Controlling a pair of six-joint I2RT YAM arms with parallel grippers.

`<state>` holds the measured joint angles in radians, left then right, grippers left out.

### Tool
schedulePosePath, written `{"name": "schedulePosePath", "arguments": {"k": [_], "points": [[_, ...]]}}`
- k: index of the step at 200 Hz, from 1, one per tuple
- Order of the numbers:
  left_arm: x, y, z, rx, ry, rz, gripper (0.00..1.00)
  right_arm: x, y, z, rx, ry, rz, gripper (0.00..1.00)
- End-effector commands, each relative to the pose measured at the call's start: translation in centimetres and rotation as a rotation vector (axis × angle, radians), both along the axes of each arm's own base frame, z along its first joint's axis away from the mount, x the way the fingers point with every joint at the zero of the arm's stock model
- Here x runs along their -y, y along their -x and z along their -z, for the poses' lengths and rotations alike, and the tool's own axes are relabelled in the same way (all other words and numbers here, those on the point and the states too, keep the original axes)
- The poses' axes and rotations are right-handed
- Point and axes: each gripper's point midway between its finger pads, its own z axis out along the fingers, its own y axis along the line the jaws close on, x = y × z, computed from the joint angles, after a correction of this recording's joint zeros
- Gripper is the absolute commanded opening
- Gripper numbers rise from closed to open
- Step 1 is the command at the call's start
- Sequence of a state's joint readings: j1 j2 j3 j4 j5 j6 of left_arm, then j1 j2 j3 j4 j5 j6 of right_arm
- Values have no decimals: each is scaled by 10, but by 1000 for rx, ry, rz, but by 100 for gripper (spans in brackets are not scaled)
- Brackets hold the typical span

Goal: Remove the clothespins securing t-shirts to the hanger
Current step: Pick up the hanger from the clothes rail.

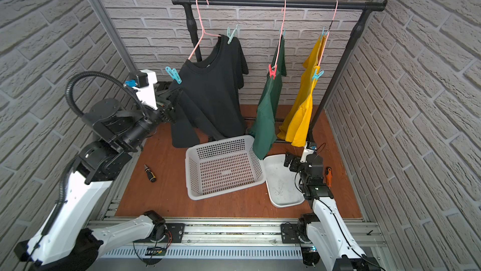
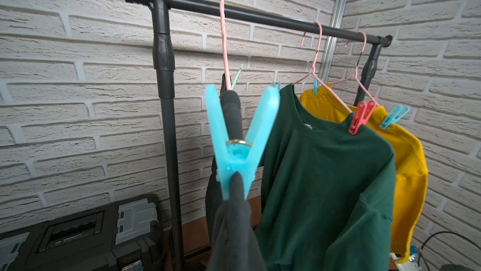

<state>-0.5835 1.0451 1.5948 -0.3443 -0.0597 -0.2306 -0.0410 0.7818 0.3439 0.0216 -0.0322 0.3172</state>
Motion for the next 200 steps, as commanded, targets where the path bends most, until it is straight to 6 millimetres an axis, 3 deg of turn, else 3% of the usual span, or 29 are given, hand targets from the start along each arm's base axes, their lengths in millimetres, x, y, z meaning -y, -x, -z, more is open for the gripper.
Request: {"name": "schedulePosePath", "arguments": {"k": [1, 33, 69, 200], "points": [[-25, 38, -61, 180, 136, 9, 0, -4, -8, -21, 62, -4, -22, 100], [-37, 57, -84, 220, 141, 4, 0, -6, -9, -20, 54, -9, -32, 100], [-36, 72, -114, 262, 153, 55, 0, -7, -9, -18, 50, -12, -35, 100], [-27, 86, -184, 372, 232, 156, 0, -10, -14, -12, 27, -19, -53, 100]]}}
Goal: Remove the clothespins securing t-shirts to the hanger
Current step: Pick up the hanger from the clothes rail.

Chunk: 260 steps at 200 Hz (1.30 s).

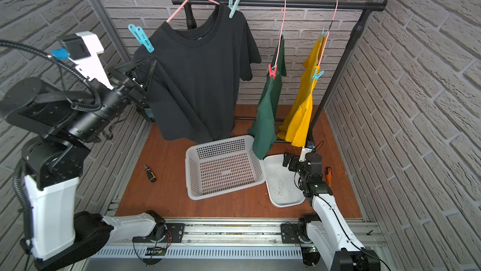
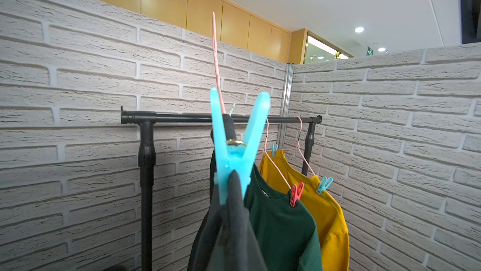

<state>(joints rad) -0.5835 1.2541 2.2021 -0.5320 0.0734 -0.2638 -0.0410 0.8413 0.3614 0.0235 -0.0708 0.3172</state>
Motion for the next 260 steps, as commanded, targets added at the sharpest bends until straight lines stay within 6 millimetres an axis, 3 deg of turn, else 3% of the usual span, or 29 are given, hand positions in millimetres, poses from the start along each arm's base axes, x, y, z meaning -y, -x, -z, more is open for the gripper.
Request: {"name": "schedulePosePath", "arguments": {"k": [1, 78, 115, 163, 199, 260], "points": [[-21, 36, -57, 192, 126, 18, 0, -4, -10, -20, 67, -1, -19, 100], [-35, 47, -96, 286, 198, -13, 0, -5, -11, -18, 59, -3, -26, 100], [-39, 52, -100, 285, 236, -3, 0, -5, -12, -18, 59, -3, -28, 100], [-33, 47, -74, 196, 246, 43, 0, -6, -12, -18, 63, -9, -31, 100], [-36, 56, -52, 150, 289, 88, 0, -8, -13, -17, 57, -15, -42, 100], [-22, 42, 10, 15, 215, 106, 0, -8, -11, -26, 57, 0, -47, 100]]}}
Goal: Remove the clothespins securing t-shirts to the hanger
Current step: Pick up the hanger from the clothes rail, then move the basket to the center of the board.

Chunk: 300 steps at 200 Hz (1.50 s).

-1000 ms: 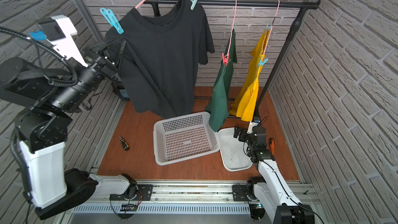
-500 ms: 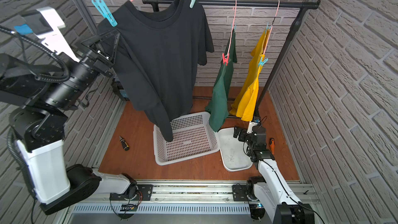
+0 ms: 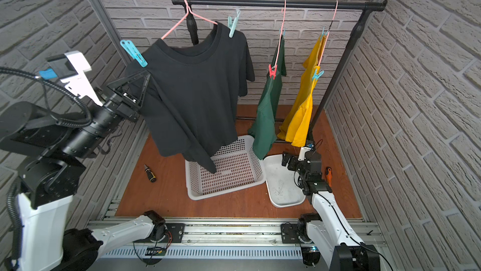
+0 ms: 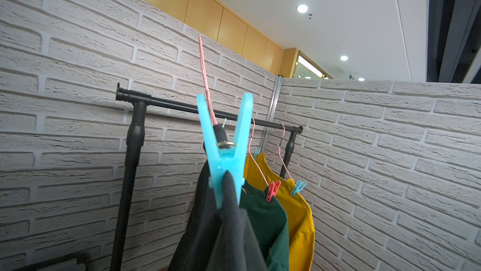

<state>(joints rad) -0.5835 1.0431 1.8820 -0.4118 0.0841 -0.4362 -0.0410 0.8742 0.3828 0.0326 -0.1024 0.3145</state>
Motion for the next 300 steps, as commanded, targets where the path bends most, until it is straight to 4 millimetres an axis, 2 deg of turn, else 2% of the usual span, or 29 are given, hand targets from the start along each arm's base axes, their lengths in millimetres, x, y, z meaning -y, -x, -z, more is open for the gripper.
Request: {"name": "schedulePosePath", "arguments": {"k": [1, 39, 63, 90, 124, 131, 134, 157, 211, 221, 257, 300], "points": [[-9, 19, -21, 102, 88, 28, 0, -3, -5, -23, 60, 14, -19, 100], [2, 10, 21, 36, 68, 61, 0, -4, 0, -26, 61, 0, -16, 100], [9, 11, 43, 35, 43, 96, 0, -9, 6, -28, 77, -34, -29, 100], [18, 2, 76, -29, -13, 103, 0, -15, 13, -25, 56, -55, -60, 100], [10, -9, 122, -83, 13, 41, 0, -33, 18, -15, -22, -44, -132, 100], [11, -15, 134, -106, 4, 27, 0, -38, 20, -10, -47, -22, -151, 100], [6, -8, 133, -93, 11, 23, 0, -41, 20, -9, -55, -10, -162, 100], [3, -11, 156, -124, -6, 2, 0, -64, 21, -6, -68, 39, -237, 100], [-2, -15, 198, -183, -19, -33, 0, -106, 29, -2, -55, 67, -342, 100], [-3, -15, 205, -191, -25, -42, 0, -119, 33, -1, -47, 65, -384, 100], [-12, -18, 226, -215, -57, -100, 0, -163, 54, 0, -10, 115, -507, 100], [-17, -19, 242, -232, -99, -134, 0, -200, 74, -11, 68, 160, -614, 98]]}}
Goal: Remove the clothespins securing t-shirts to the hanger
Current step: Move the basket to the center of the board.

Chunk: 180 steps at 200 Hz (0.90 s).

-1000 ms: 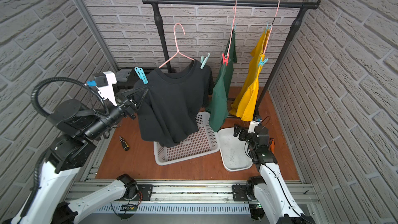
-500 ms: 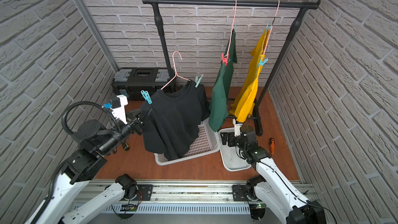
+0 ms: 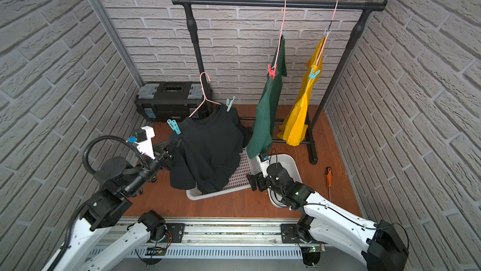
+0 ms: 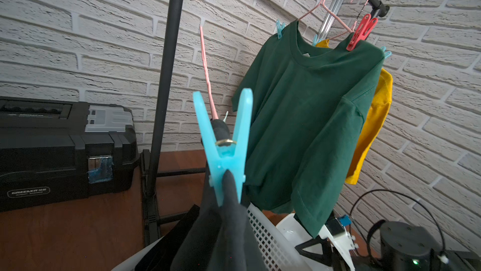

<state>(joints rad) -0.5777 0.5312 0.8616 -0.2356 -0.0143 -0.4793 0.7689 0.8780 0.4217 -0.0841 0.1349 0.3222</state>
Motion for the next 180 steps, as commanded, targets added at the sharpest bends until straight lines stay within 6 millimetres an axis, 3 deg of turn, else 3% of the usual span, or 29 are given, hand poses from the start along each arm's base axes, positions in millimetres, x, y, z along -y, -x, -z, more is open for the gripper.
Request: {"name": "schedulePosePath", "arguments": {"k": [1, 37, 66, 96, 129, 145, 180], "points": [[-9, 2, -18, 81, 23, -38, 0, -18, -2, -19, 99, -18, -20, 98], [-12, 1, -5, 74, 1, -53, 0, -60, 7, -33, 123, -103, -115, 97], [-13, 1, -1, 68, -12, -61, 0, -92, 14, -32, 156, -5, -193, 97], [-14, 5, -1, 69, -12, -52, 0, -77, -1, -42, 211, 70, -100, 99], [-19, 10, 0, 74, -23, -59, 0, -61, -12, -75, 282, 147, -53, 99], [-19, 12, 1, 80, -30, -51, 0, -65, -15, -95, 290, 118, -61, 99], [-13, 16, 4, 96, -56, -10, 0, -95, -20, -132, 274, 2, -149, 99]]}}
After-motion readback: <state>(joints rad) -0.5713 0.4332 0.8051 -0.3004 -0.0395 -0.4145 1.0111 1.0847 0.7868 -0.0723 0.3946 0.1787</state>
